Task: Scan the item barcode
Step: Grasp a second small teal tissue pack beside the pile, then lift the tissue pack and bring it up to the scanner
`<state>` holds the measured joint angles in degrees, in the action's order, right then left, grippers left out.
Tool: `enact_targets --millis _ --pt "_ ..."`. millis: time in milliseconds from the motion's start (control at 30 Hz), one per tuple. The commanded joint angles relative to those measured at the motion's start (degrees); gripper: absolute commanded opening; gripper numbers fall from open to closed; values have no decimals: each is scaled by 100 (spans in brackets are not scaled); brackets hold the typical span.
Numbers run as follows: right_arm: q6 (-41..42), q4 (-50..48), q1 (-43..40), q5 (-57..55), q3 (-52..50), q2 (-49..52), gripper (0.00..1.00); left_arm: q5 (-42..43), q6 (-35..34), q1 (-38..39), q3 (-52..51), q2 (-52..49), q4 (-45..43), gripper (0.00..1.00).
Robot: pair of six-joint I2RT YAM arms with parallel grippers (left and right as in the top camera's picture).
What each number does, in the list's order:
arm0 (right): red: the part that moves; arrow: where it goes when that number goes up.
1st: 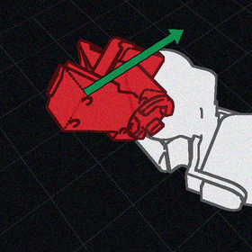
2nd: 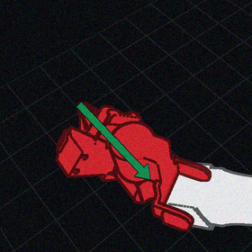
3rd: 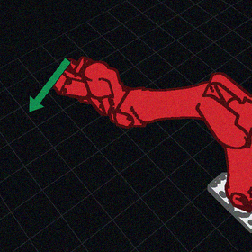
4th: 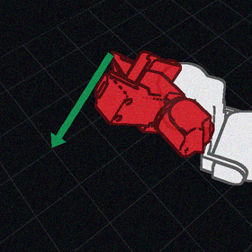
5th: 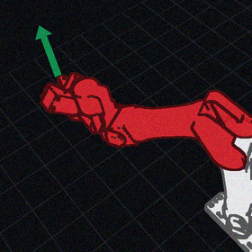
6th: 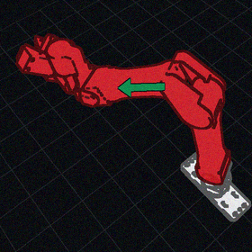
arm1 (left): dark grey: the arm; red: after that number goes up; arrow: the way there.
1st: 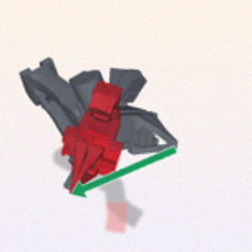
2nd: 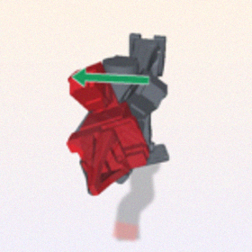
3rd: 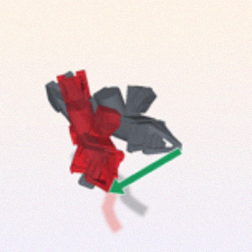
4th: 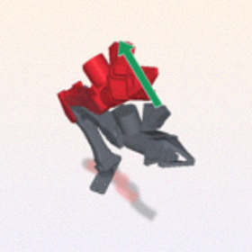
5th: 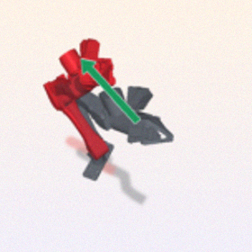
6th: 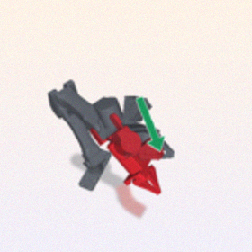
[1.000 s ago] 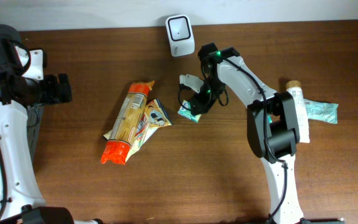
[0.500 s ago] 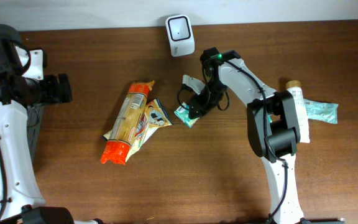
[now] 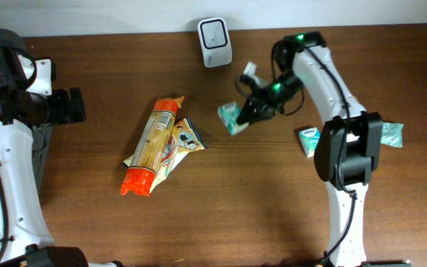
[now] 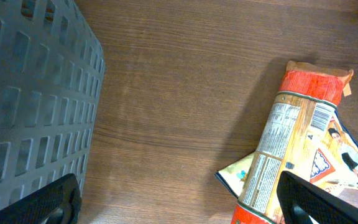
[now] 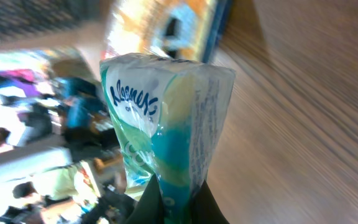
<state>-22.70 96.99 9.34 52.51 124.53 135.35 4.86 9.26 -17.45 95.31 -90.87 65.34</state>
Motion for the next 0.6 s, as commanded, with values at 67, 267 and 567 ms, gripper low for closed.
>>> enact_targets --millis 67,267,567 --pt "52 35 -42 2140 107 -723 4 0 72 -35 42 9 -9 99" --pt "229 35 -48 2800 107 -1803 4 0 72 -35 42 9 -9 99" --pt "267 35 -267 2804 105 -2573 4 0 72 -35 42 9 -9 99"
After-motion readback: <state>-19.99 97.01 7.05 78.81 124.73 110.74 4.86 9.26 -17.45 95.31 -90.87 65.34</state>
